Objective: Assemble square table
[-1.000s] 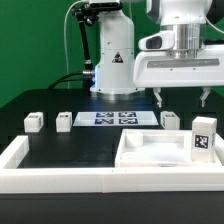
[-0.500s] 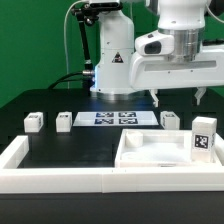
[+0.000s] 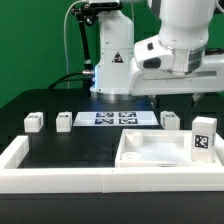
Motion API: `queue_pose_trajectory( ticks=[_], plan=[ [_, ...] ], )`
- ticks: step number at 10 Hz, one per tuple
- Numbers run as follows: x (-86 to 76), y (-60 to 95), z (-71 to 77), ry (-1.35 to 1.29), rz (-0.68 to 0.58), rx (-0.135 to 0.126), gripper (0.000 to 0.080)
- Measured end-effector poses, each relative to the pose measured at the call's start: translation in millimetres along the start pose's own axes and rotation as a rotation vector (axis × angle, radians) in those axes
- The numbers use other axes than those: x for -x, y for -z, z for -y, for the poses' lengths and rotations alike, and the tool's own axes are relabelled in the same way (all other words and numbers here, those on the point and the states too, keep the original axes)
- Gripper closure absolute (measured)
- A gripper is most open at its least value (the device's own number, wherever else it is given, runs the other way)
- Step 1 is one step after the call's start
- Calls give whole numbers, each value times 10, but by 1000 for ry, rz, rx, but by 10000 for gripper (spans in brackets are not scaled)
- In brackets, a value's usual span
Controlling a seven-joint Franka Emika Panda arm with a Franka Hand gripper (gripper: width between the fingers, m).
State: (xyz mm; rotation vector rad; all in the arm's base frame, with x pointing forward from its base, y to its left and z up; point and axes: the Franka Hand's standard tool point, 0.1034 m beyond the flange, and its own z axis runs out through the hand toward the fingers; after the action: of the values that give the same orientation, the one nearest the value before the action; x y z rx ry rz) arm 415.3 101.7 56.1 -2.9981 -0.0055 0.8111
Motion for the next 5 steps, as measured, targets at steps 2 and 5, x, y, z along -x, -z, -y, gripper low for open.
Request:
queue_pose_trajectory(
  ticks=[2,5],
  plan=[
    [26,-56,-32,-11,135,0,151],
    [101,-203,-70,-11,336,-1,151]
  ],
)
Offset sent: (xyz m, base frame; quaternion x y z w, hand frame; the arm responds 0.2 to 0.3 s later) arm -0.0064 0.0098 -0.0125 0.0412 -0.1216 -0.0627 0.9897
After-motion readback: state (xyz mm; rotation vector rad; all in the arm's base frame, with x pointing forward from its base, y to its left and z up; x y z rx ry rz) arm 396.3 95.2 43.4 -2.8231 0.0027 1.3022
